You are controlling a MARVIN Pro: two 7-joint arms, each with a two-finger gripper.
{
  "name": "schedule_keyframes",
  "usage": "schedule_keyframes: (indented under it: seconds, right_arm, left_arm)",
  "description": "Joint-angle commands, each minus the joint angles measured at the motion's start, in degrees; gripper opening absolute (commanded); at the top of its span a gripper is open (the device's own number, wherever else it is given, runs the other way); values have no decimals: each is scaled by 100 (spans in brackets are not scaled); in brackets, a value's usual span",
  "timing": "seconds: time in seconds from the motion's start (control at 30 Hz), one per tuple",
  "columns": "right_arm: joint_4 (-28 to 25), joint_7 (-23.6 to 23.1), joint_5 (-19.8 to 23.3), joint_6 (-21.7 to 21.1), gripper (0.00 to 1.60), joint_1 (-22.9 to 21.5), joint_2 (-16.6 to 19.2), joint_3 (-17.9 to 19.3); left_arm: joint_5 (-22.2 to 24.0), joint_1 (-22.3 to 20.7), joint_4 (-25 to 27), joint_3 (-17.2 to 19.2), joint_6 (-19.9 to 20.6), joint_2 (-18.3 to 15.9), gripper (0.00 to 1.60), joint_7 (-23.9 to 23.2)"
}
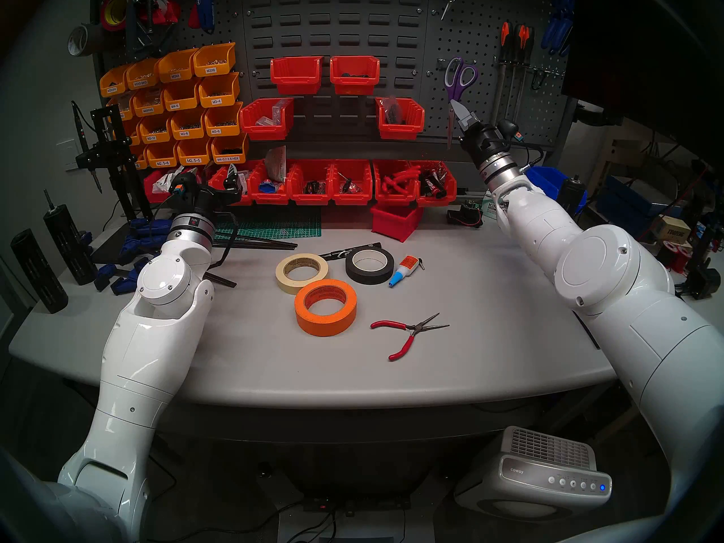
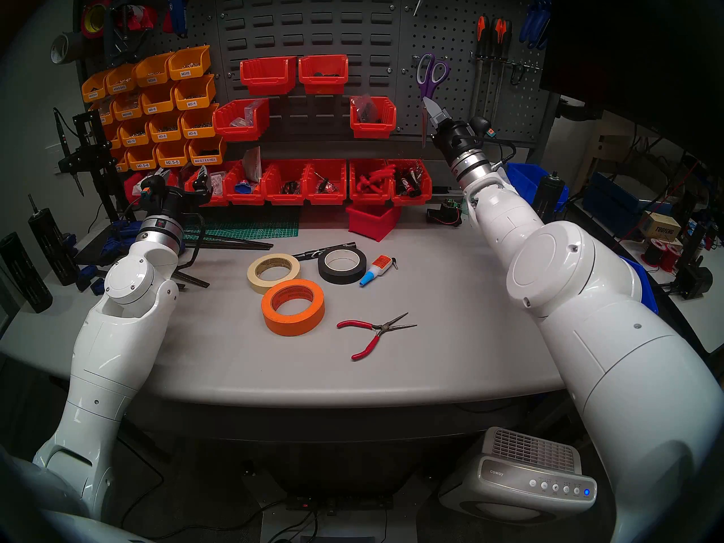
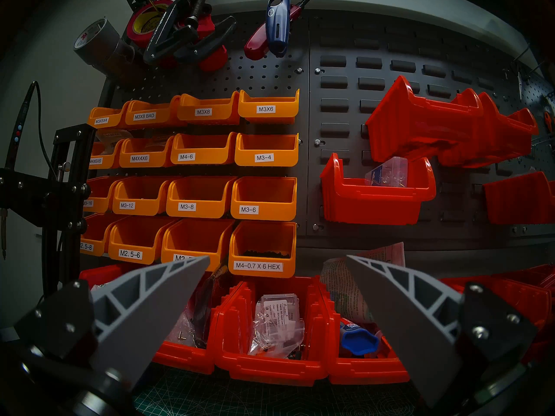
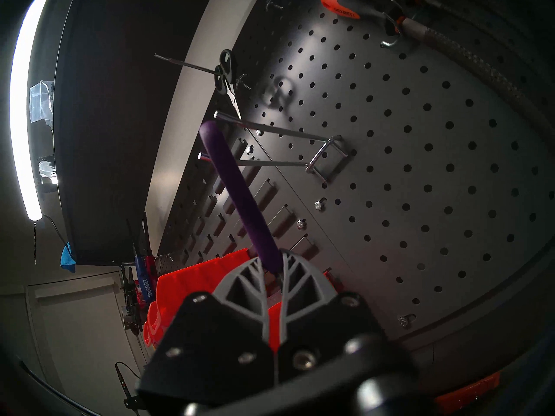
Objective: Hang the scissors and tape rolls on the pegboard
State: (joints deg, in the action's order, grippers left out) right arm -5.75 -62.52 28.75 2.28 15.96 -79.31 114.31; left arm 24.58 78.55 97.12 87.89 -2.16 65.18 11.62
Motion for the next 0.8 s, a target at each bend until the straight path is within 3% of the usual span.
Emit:
schedule_keyframes:
  seconds: [0.0,0.77]
  right_arm:
    - [-131,186,62,58,0,-254,21,70]
    - [-169,890,-37,337,0,-411,-137,48]
  left_arm:
    - [-4,-172,148,43,-55,-17,160,-8]
    - [-5,-155,133,41,-46,-18,160,-8]
